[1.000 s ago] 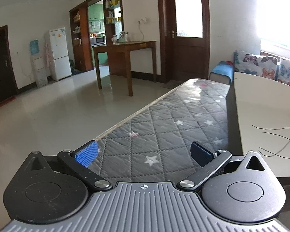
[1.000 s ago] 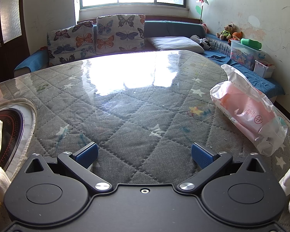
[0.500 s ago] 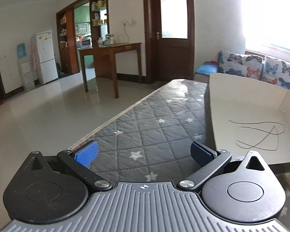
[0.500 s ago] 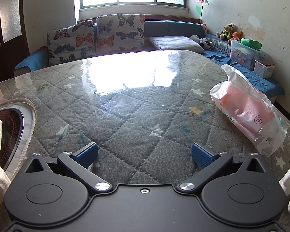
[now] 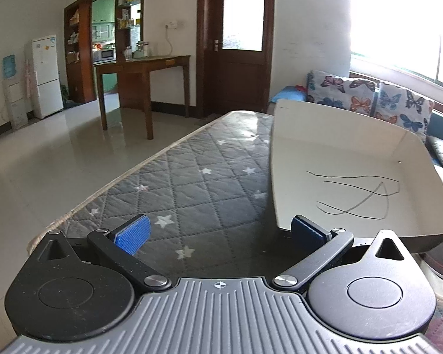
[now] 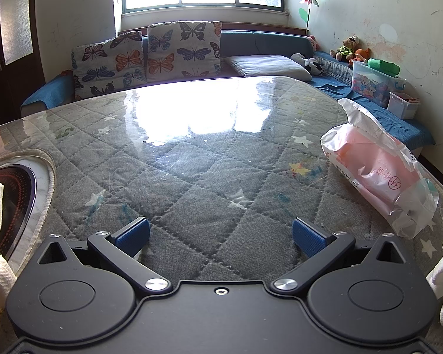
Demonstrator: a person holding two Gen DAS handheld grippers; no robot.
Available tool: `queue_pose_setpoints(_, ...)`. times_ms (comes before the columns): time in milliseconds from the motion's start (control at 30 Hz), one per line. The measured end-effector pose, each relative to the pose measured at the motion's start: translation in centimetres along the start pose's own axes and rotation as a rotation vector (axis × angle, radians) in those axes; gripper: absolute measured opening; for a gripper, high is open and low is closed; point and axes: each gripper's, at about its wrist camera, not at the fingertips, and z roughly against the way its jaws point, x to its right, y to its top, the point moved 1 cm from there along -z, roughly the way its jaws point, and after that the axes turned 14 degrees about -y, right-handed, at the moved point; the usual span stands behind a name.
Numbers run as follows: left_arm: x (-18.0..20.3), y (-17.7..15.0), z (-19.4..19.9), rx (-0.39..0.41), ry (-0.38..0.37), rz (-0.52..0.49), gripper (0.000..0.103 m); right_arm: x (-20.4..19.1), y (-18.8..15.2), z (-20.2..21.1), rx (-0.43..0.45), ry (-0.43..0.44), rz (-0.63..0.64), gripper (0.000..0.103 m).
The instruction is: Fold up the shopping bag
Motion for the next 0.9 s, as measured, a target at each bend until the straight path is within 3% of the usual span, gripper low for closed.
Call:
queue_pose_setpoints(233, 1.8, -0.5, -0.8, -0.039, -0.086, -0.004, 0.103, 0.0, -0.2, 0.1, 0.004, 0.002, 0.000, 0.103)
queue_pose_setpoints(900, 6.9, -1.3, -3.3, -0.076, -0.234, -0.080, 0.103, -1.7, -1.2, 2.9, 0.031, 0.038, 0.073, 0.103)
